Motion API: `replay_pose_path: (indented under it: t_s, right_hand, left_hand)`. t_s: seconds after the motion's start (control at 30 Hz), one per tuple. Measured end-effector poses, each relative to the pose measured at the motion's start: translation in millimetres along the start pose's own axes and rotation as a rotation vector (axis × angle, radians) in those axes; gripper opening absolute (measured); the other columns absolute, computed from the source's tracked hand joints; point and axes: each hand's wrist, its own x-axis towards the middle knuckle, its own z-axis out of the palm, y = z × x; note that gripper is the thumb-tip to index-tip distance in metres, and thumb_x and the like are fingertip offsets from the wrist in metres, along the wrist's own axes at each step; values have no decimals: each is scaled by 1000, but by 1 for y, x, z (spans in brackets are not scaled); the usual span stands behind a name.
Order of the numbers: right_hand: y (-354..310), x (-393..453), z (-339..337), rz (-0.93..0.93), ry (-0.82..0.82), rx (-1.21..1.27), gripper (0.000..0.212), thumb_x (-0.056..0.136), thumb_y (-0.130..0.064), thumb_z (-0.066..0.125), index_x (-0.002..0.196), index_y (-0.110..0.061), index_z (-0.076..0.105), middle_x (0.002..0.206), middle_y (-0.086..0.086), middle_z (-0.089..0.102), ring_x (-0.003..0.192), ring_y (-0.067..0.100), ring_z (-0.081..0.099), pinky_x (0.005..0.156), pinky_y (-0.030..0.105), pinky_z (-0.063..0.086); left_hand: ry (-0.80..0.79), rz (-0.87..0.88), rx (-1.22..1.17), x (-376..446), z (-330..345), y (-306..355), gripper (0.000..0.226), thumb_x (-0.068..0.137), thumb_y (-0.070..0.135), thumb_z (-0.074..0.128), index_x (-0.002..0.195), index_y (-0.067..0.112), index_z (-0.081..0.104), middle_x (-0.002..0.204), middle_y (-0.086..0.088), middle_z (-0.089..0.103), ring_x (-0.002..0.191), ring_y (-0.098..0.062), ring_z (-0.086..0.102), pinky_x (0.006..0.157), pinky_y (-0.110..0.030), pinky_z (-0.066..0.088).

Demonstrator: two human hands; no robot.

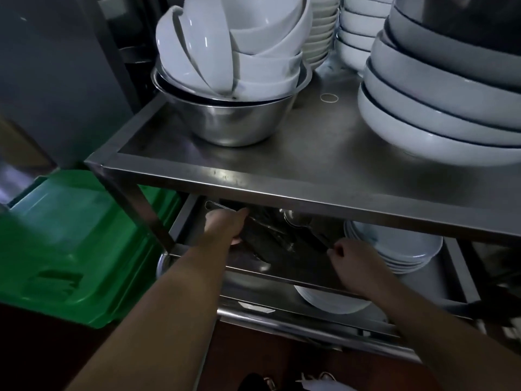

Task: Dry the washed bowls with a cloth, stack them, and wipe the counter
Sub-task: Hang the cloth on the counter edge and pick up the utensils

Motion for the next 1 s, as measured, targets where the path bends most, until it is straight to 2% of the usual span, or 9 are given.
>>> replay_pose_path:
  t_s: [0.13,0.2,0.3,0.43,0.53,0.63,0.8,0.9,1.0]
  right_hand:
    - [-1,0,-1,13,11,6,24,106,-36,56,88,-23,65,68,-4,59,65,15,58,56,29,35]
    - [-2,0,-1,13,19,-9,24,106,-37,56,90,-23,67,68,-5,59,63,11,56,52,27,32]
    - [-3,-1,0,5,34,-22,25,105,-38,56,91,-22,67,67,-4,60,62,10,57,50,26,31]
    - [-8,-5,1,-30,24,-24,24,105,-41,56,95,-24,68,72,-5,65,66,11,62,54,28,43]
    - [-14,-7,0,-66,-11,-14,23,105,-43,55,96,-26,68,74,-4,66,67,13,65,60,33,51]
    - [-22,-6,-1,-124,-22,-25,23,105,-42,55,96,-26,67,73,-5,66,66,12,64,58,31,47]
    - [-45,-1,9,-235,-18,-52,23,106,-43,52,96,-26,63,80,-4,67,75,20,66,67,36,51]
    - [-55,6,19,-291,-47,-57,23,106,-41,52,93,-25,62,78,-6,64,73,17,64,66,36,50]
    - [-59,14,30,-331,-71,-106,24,107,-40,51,94,-24,63,82,-4,67,75,17,65,72,40,57]
  left_hand:
    - [46,12,143,9,4,0,67,80,51,86,122,4,68,128,-11,59,84,-26,72,59,-43,67]
    - [90,12,216,9,6,1,78,81,56,84,129,1,58,132,-11,48,84,-26,69,59,-40,67]
    - [146,-51,135,4,9,3,90,73,54,91,128,6,39,130,-14,52,89,-29,69,64,-40,67]
    - [148,-29,139,2,13,1,87,78,53,88,132,5,40,120,-9,45,66,-20,55,53,-33,63]
    - [113,-41,105,1,9,2,75,85,47,84,129,6,39,124,-11,49,70,-23,57,57,-37,65]
    - [76,-54,51,-3,0,1,59,90,41,77,117,11,33,125,-15,60,85,-30,69,60,-41,67]
    - [153,181,440,-15,-25,-11,52,96,28,60,138,3,43,133,-22,61,115,-42,65,96,-46,58]
    - [171,354,647,-32,-45,-16,41,101,27,50,136,4,50,135,-21,58,124,-42,60,103,-45,49]
    - [126,469,722,-52,-65,-26,33,98,27,50,127,13,53,129,-15,57,118,-41,60,102,-54,52]
